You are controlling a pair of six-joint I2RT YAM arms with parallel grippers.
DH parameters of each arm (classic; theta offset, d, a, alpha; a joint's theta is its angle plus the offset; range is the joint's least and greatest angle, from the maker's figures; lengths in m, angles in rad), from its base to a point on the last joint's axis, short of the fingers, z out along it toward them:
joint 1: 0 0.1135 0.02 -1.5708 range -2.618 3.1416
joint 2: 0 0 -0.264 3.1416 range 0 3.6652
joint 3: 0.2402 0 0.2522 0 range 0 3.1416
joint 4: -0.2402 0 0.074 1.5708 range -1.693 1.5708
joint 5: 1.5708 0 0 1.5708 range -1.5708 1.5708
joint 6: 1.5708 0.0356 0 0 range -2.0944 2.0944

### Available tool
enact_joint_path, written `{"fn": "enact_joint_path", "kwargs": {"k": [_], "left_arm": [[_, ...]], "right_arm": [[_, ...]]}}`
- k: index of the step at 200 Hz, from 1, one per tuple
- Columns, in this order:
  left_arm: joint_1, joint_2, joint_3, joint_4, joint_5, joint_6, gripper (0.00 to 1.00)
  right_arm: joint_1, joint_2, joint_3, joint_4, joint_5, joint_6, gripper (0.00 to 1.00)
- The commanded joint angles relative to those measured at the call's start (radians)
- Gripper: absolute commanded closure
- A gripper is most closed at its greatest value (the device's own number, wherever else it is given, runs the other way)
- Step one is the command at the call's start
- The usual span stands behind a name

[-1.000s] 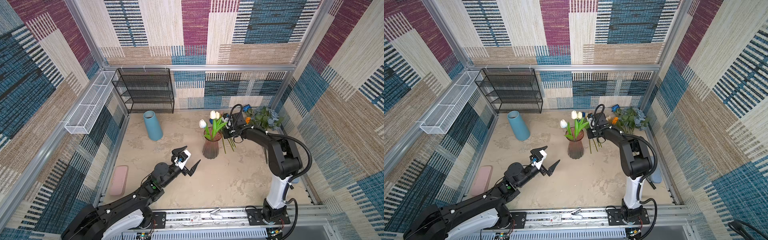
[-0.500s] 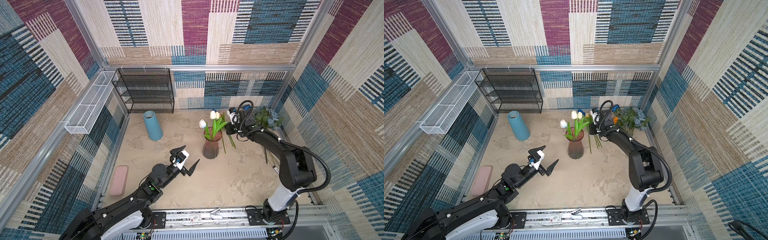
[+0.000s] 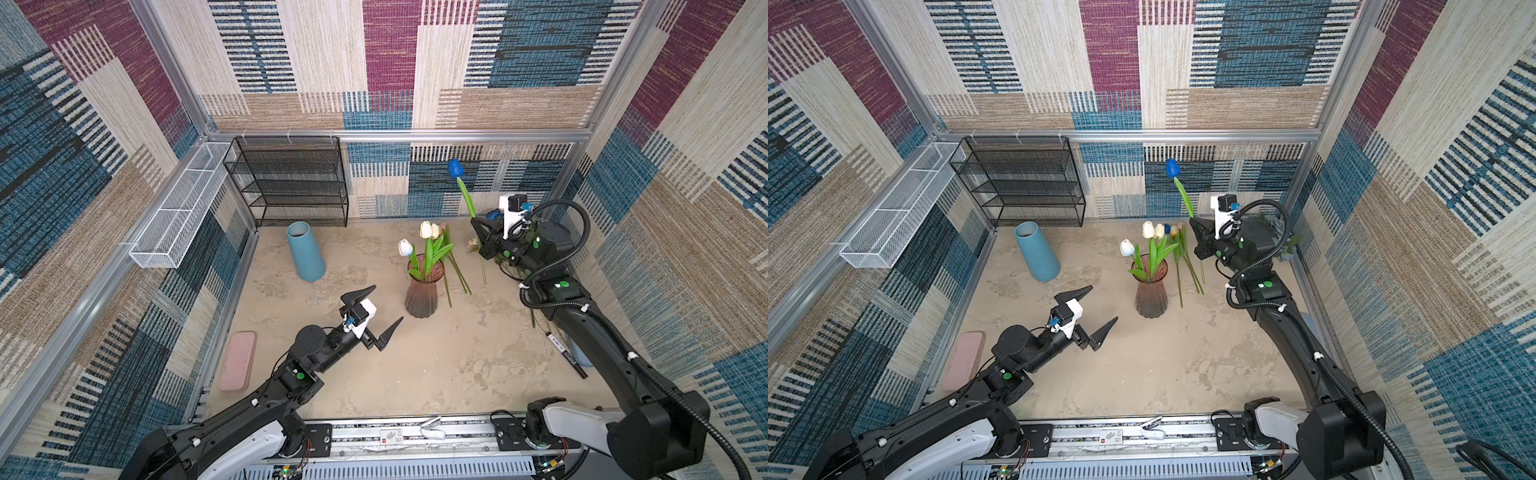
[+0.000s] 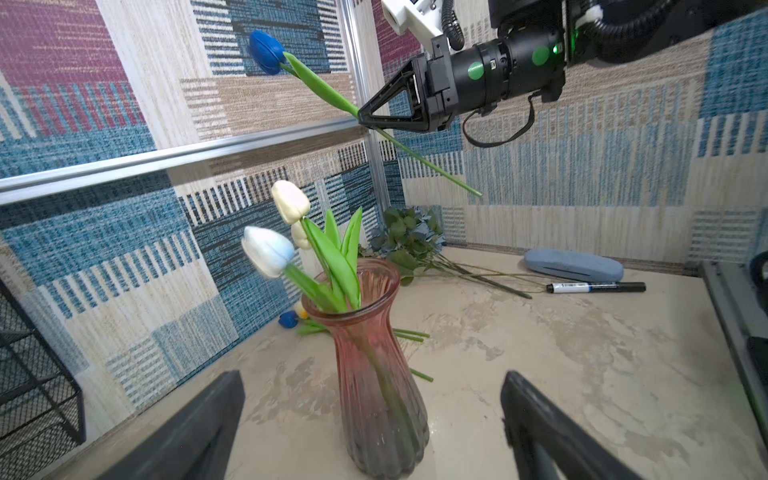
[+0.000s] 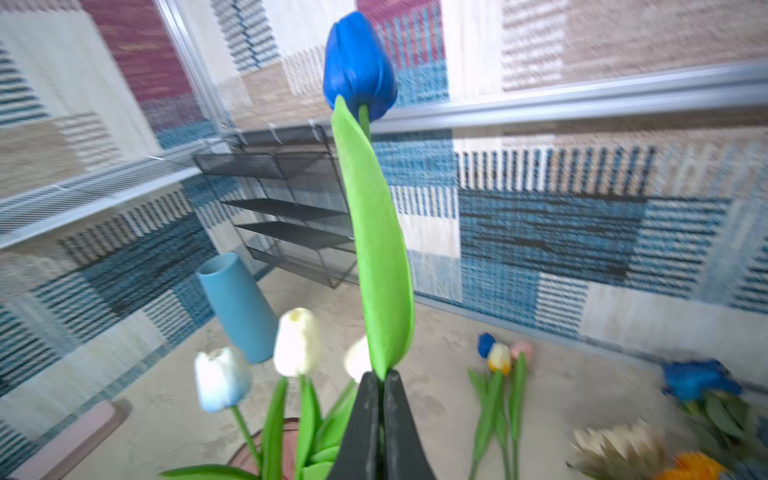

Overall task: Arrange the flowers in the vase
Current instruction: 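Lift the blue tulip and carry it toward the pink vase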

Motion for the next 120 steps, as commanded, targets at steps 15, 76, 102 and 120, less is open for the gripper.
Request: {"fn": "enact_joint_path", "kwargs": {"k": [15,76,102,120], "left_arm": [[0.000,0.001,0.015,-0.015,0.061,-0.028,0.01],[0.000,-0.018,-0.031,0.011,0.019,-0.045,0.01],[0.000,-0.023,-0.034,-0.005,0.002,-0.033,0.01],[0.000,-0.022,-0.033,-0.012,-0.004,-0.026,0.01]], "right_arm": [[0.048,-0.019,-0.112,0.508,-0.190,0.112,1.00],[0.197,0.162,-0.185,1.039,-0.118,0.128,1.00],[0.226,0.262,-0.173,1.164,-0.079,0.094,1.00],[0.228,0.326,-0.151,1.220,-0.055,0.094,1.00]]}}
